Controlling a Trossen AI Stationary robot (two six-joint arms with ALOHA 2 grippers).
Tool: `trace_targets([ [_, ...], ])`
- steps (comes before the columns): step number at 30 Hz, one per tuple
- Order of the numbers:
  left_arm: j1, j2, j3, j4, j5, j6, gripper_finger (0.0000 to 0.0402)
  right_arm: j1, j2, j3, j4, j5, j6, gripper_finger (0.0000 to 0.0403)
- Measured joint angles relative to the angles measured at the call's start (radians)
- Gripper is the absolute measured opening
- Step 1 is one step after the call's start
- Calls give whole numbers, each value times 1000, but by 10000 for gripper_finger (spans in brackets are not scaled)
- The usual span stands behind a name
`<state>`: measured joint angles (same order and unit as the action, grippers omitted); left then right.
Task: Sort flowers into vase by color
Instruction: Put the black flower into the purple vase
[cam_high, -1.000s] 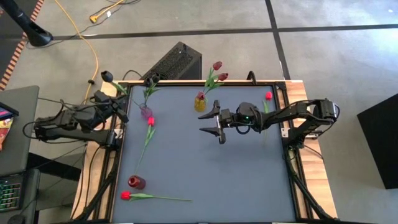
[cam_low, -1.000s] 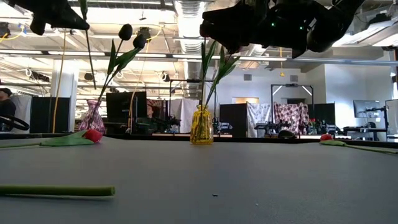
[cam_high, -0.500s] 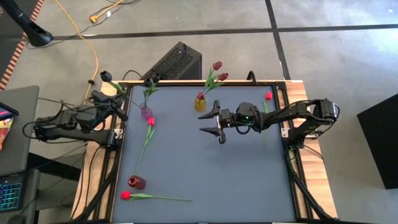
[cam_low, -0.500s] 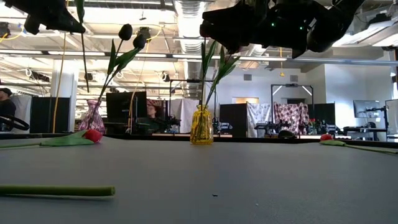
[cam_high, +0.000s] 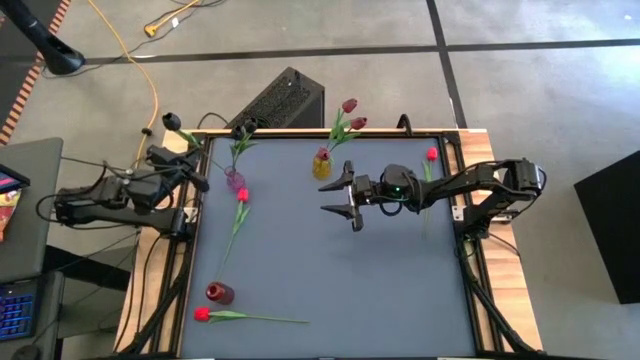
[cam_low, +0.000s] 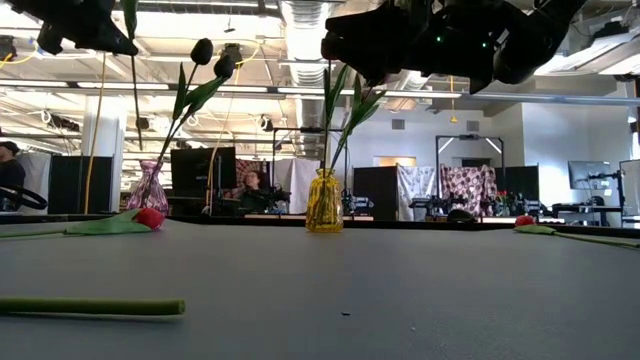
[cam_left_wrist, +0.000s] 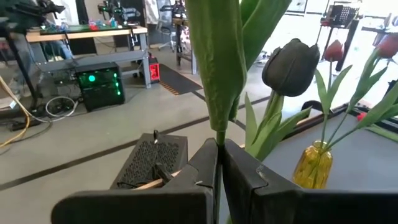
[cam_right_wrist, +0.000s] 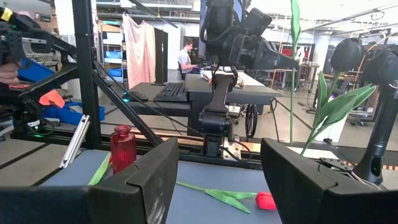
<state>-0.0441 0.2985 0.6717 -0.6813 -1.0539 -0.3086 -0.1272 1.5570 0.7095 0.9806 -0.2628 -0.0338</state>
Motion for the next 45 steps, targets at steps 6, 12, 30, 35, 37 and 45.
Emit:
trace_targets([
  [6,0,-5,-66,61,-6,20,0,0,0,0,0,0,5,255],
  [12,0,-4,-70,68,-26,17,0,0,0,0,0,0,14,255],
  [30,32,0,-178,117,-16,-76,0,0,0,0,0,0,9,255],
  [35,109,0,-210,121,73,-125,0,0,0,0,1,0,6,255],
  [37,146,1,-221,117,115,-141,0,0,0,0,1,0,7,255],
  [45,268,1,-229,120,228,-139,0,0,0,0,1,0,7,255],
])
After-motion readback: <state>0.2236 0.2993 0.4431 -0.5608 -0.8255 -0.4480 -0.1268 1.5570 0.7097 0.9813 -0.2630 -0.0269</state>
